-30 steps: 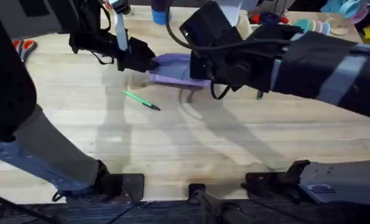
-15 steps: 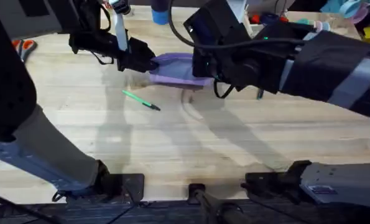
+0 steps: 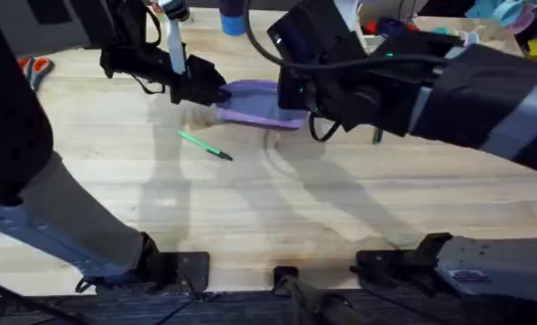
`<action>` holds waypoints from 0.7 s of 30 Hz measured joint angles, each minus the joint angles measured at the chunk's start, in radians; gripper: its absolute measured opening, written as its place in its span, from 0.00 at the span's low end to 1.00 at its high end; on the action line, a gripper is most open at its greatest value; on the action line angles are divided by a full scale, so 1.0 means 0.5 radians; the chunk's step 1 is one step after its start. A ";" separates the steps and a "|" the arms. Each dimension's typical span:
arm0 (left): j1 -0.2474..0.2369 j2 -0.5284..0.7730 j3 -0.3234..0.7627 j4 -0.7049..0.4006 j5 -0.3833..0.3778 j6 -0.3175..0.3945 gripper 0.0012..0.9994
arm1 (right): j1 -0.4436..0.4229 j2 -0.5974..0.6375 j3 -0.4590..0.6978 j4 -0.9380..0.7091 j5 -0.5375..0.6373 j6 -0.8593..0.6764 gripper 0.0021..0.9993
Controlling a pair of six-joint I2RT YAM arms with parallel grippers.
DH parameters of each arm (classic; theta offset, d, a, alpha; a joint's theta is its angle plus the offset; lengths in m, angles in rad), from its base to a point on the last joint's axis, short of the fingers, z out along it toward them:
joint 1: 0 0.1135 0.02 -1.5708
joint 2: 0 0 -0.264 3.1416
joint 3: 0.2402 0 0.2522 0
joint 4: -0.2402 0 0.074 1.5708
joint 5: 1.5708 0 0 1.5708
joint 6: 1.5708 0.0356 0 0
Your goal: Unzip the bag, pick up the pens from the table one at a time and place them inside, then zip the bag closed.
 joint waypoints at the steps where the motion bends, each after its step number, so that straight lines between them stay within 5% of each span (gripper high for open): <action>1: 0.000 0.000 0.000 0.000 0.000 0.000 0.04 | 0.000 -0.007 0.000 0.000 -0.014 0.000 0.03; 21: 0.002 0.000 0.000 0.002 -0.010 0.001 0.04 | -0.012 0.134 0.000 0.316 -0.290 -0.068 0.03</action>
